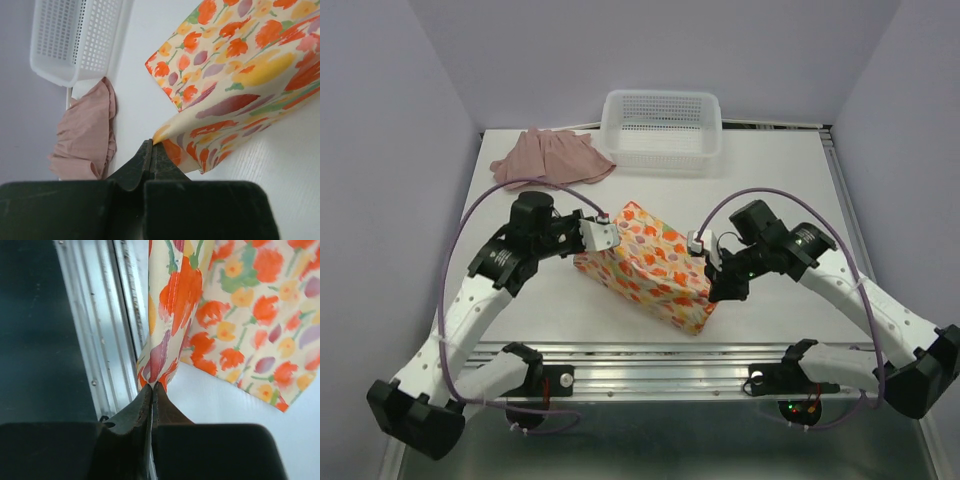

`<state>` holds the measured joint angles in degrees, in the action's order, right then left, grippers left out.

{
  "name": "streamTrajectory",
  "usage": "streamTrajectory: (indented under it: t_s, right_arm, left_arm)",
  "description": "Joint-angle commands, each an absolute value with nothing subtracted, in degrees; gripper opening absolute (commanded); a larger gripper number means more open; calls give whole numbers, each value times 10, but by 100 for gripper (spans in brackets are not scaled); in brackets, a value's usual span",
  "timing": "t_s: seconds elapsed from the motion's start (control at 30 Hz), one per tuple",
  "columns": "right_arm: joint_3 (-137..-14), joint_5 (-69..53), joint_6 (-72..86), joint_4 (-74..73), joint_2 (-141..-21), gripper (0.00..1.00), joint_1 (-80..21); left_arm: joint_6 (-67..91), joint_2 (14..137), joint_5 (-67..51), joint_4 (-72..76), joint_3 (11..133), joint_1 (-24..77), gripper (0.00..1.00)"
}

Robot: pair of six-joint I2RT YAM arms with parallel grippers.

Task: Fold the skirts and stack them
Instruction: Fold the skirt

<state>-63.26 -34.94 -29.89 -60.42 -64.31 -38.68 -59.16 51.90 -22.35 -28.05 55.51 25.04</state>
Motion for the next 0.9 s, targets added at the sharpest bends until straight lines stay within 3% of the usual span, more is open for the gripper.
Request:
streamTrajectory:
  t_s: [0.0, 0.5, 0.7, 0.77, 0.87]
  right_arm:
    - [-633, -360, -377, -643, -667, 1, -316]
    - [-656, -418, -527, -681, -792, 1, -136]
    - [-706, -445, -558, -677, -934, 1, -76]
    - [-745, -455, -554, -675, -993, 7, -63]
    - [-772, -468, -552, -684, -1044, 33, -63]
  left_arm:
    - [-565, 579, -214, -187, 585, 249, 0]
    - [-565, 779, -203, -81, 671, 248, 0]
    - [-559, 891, -193, -39, 703, 244, 0]
    - [-550, 920, -190, -30, 714, 243, 1]
    - [-529, 971, -159, 20, 729, 241, 36]
